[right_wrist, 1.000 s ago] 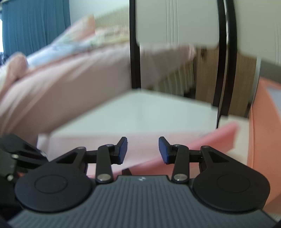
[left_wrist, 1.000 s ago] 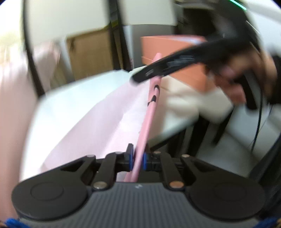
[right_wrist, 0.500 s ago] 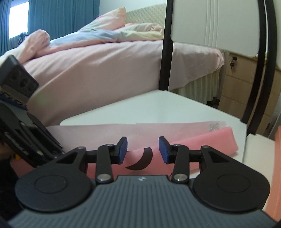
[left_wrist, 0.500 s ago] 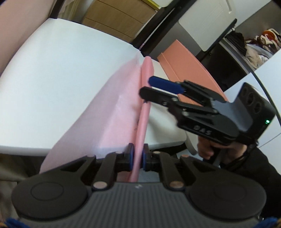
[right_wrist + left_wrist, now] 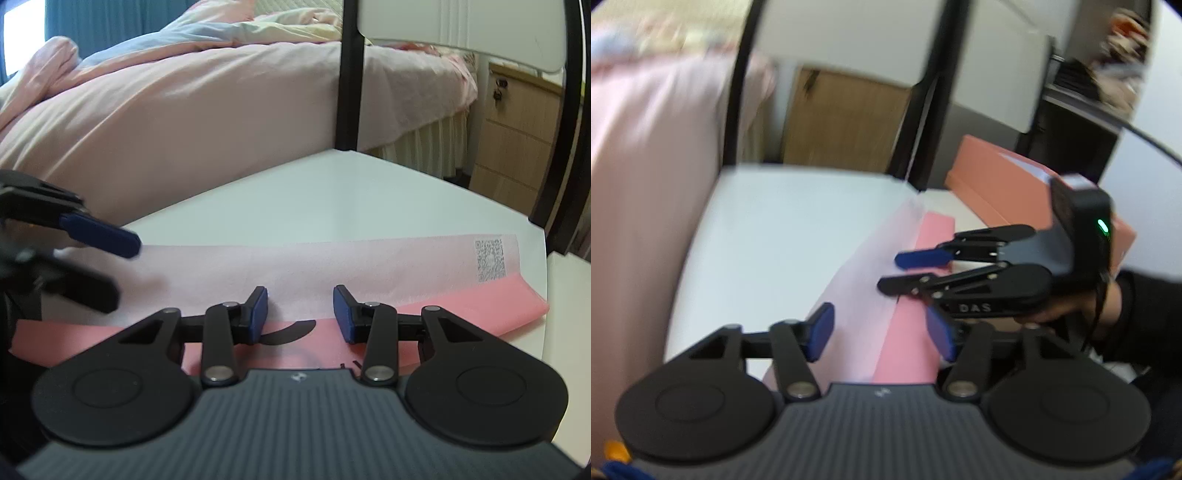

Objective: Fold shopping bag

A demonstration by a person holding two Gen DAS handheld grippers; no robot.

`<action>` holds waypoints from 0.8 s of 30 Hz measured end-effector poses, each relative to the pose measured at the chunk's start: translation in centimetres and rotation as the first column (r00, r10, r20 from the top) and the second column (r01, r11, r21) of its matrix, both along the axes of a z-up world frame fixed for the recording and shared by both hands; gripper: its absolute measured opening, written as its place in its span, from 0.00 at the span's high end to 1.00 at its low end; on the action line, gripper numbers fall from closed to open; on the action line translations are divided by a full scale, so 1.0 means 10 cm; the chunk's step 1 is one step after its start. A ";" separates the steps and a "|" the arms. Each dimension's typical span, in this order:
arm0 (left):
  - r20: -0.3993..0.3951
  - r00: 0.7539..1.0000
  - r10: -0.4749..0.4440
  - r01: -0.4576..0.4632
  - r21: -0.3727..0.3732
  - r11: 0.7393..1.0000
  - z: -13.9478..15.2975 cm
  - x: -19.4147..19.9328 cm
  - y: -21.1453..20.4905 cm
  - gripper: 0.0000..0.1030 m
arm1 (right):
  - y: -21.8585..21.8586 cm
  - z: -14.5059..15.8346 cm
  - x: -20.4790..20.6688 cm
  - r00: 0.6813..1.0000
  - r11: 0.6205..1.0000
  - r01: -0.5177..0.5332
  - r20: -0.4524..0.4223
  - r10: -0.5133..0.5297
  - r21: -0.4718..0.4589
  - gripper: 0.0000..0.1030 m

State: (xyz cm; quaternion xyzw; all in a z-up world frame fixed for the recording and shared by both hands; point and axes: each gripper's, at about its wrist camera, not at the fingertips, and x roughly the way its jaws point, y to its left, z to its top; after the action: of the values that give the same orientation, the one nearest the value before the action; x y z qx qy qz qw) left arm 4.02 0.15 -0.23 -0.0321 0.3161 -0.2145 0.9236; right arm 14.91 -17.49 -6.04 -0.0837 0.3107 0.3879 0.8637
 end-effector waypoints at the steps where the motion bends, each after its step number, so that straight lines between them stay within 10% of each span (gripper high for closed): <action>1: 0.029 0.999 -0.024 0.023 0.014 1.000 0.02 -0.04 -0.06 0.40 | 0.00 0.01 0.00 1.000 1.000 0.005 -0.008 -0.005 -0.004 0.59; 6: 0.151 0.979 -0.136 0.100 0.225 0.969 -0.04 -0.37 -0.41 0.41 | -0.05 0.05 -0.03 0.999 0.999 0.026 -0.038 -0.027 -0.034 0.59; 12: 0.164 0.948 -0.271 0.161 0.489 0.858 -0.33 -0.62 -0.97 0.47 | -0.21 0.08 -0.14 0.995 0.996 0.070 -0.065 -0.074 -0.060 0.59; 19: 0.244 0.922 -0.301 0.032 0.726 0.686 -0.70 -0.78 -1.38 0.47 | -0.40 0.12 -0.28 0.989 0.991 0.107 -0.096 -0.116 -0.085 0.59; 24: 0.263 0.907 -0.328 0.031 0.736 0.676 -0.74 -0.81 -1.53 0.57 | -0.48 0.12 -0.35 0.985 0.988 0.128 -0.106 -0.137 -0.086 0.59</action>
State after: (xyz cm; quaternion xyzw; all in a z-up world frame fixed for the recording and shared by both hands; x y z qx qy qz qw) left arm -4.06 -15.14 -7.58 0.4037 0.1940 -0.1675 0.8782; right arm 11.46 -22.29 -4.80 -0.0750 0.3782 0.3213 0.8649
